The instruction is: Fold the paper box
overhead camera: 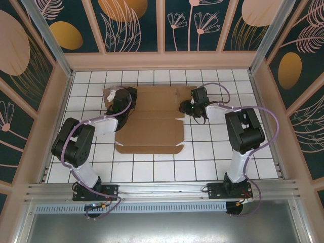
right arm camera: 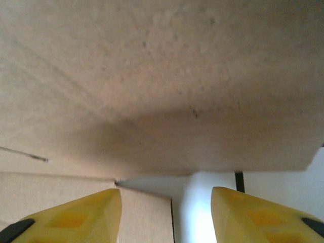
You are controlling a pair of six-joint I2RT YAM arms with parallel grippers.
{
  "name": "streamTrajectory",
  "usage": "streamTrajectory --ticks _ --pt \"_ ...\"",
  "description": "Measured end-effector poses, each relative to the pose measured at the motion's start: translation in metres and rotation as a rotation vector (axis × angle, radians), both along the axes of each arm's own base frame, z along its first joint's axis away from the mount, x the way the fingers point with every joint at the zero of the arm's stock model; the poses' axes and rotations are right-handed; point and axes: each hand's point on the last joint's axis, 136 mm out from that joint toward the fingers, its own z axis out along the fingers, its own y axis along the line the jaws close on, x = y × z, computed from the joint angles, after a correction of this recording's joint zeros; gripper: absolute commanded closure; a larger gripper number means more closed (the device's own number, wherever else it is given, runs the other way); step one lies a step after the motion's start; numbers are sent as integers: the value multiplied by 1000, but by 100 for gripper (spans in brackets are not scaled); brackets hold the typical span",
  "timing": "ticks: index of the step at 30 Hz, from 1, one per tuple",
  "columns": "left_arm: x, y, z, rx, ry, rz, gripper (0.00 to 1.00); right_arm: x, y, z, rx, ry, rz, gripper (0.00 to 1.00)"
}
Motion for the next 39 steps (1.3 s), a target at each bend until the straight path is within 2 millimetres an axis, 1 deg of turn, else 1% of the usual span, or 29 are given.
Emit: streamTrajectory --ticks 5,10,13,21,23,25,27,30,34,37,39 --pt "-1 3 -3 -2 0 6 100 0 9 -1 46 4 24 53" --pt "-5 1 -2 -19 -29 -8 100 -9 18 -6 40 19 56 53" --pt "-9 1 -2 -38 -53 -13 100 -18 16 -10 20 26 60 53" --pt "-12 2 1 -67 -84 -12 100 -34 5 -9 -2 30 49 51" --pt "-12 2 2 -68 -88 -12 100 -37 5 -12 2 37 52 51" --pt "-12 2 2 -70 -91 -13 100 -37 8 -10 23 35 62 51" --pt "-12 2 2 -71 -92 -15 100 -39 13 -10 40 39 79 53" --pt "-13 2 2 -71 -92 -14 100 -43 22 -9 55 44 105 59" --pt "-13 2 2 -71 -94 -15 100 -43 33 -3 79 30 130 66" --pt "-13 2 1 -71 -94 -15 100 -41 39 3 75 5 147 68" --pt "-14 2 1 -71 -94 -15 100 -40 47 9 72 -14 167 69"
